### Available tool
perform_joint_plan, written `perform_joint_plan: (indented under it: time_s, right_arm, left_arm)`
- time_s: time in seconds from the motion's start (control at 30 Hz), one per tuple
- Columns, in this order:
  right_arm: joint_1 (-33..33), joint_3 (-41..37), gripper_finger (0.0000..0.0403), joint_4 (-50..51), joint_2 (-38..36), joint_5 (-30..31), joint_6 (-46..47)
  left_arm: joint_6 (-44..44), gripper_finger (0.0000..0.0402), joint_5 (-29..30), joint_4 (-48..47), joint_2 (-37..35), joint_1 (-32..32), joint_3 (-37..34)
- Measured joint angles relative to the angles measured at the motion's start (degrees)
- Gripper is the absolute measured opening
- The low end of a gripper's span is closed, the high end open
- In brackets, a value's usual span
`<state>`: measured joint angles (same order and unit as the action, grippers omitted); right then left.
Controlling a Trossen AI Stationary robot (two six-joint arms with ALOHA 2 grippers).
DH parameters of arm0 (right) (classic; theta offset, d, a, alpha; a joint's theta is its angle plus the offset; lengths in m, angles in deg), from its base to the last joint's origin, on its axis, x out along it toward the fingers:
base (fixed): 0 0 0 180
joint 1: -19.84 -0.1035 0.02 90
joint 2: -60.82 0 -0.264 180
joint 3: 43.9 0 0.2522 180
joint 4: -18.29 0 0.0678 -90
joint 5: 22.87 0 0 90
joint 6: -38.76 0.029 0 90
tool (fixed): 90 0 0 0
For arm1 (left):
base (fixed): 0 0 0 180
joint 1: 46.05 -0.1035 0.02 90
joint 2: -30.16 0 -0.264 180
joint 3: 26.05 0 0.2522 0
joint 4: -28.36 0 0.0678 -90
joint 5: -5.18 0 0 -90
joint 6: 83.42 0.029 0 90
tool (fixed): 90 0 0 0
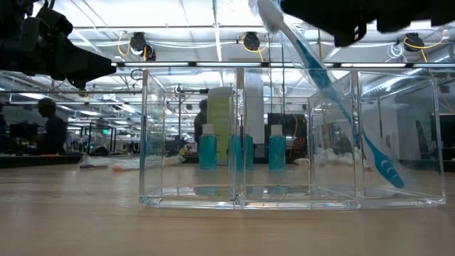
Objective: Pick & Place toothbrushing station
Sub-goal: Put the orange toothbrush into the transparent organizer
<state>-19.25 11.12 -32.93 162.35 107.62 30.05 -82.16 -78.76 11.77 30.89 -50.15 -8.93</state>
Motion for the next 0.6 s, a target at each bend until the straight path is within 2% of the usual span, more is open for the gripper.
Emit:
perform_joint_plan:
  time_s: [0.1, 0.2, 0.3, 0.4, 0.47, 0.5, 0.6]
  right_arm:
    - [0.0, 0.0, 0.0203, 0.6, -3.2, 3.5, -3.0]
    - [0.0, 0.0, 0.0202, 4.5, -8.3, 12.3, -4.3]
    - [0.9, 0.0, 0.0202, 13.3, -15.0, 19.9, -3.8]
    - [2.9, 0.0, 0.0202, 27.4, -22.4, 25.3, 2.0]
    - [5.4, 0.0, 0.0201, 38.9, -27.7, 25.2, 10.4]
    - [7.1, 0.0, 0.0201, 45.5, -30.3, 23.3, 15.7]
    - [14.0, 0.0, 0.0201, 63.5, -36.5, 11.9, 31.9]
  left_arm:
    - [0.0, 0.0166, 0.0, 0.0, 0.0, 0.0, 0.0]
    - [0.0, 0.0166, 0.0, 0.0, 0.0, 0.0, 0.0]
    - [0.0, 0.0166, 0.0, 0.0, 0.0, 0.0, 0.0]
    - [0.0, 0.0166, 0.0, 0.0, 0.0, 0.0, 0.0]
    - [0.0, 0.0166, 0.0, 0.0, 0.0, 0.0, 0.0]
    - [0.0, 0.0166, 0.0, 0.0, 0.0, 0.0, 0.0]
    - [0.0, 0.0166, 0.0, 0.0, 0.0, 0.0, 0.0]
